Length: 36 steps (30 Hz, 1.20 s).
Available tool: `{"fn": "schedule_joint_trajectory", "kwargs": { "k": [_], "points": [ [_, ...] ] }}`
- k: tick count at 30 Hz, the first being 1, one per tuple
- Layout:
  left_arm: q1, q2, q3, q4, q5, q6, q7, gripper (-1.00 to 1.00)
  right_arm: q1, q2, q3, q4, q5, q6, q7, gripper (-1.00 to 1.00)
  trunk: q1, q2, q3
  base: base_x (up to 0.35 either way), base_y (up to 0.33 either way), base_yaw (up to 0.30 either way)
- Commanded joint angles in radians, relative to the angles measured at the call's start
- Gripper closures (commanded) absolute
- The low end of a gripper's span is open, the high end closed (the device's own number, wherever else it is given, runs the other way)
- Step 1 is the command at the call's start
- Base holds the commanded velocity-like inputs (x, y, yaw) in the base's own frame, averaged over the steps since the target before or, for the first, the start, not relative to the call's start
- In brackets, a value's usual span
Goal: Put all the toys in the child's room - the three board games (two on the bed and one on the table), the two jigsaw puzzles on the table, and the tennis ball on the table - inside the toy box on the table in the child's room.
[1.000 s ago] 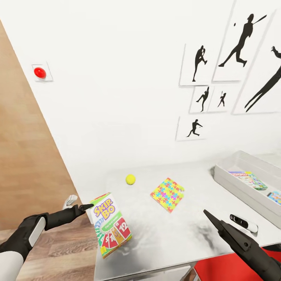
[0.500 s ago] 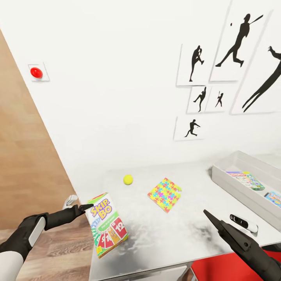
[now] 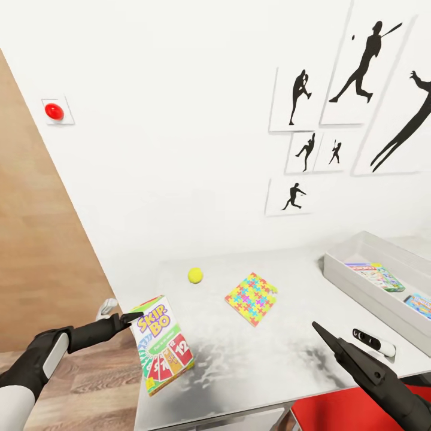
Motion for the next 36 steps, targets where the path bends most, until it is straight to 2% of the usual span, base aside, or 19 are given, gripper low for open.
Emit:
{"fn": "schedule_joint_trajectory", "kwargs": {
  "k": [1,8,13,25,34,36],
  "points": [
    [-0.001,0.0,0.001,0.0,0.003,0.006,-0.002,-1.0,-0.001,0.0,0.0,0.0,-0.002,0.01,0.002,-1.0,0.0,-0.001,-0.001,0.0,0.0,0.0],
    [-0.001,0.001,0.003,0.0,0.003,0.006,-0.002,-1.0,-0.001,0.0,0.0,0.0,-0.002,0.01,0.002,-1.0,0.0,-0.001,-0.001,0.0,0.0,0.0],
    [-0.001,0.001,0.004,0.0,0.003,0.006,-0.002,-1.0,-0.001,0.0,0.0,0.0,-0.002,0.01,0.002,-1.0,0.019,-0.036,-0.017,0.0,0.0,0.0],
    [-0.001,0.001,0.004,0.0,0.003,0.006,-0.002,-1.0,-0.001,0.0,0.0,-0.001,-0.002,0.01,0.002,-1.0,0.019,-0.036,-0.017,0.0,0.0,0.0],
    [-0.001,0.001,0.005,0.0,0.003,0.006,-0.002,-1.0,-0.001,0.0,0.0,-0.001,-0.002,0.01,0.002,-1.0,0.054,-0.099,-0.045,0.0,0.0,0.0],
    [-0.001,0.001,0.005,0.0,0.003,0.006,-0.002,-1.0,-0.001,0.0,0.0,-0.001,-0.002,0.01,0.002,-1.0,0.054,-0.099,-0.045,0.0,0.0,0.0]
  ]
}}
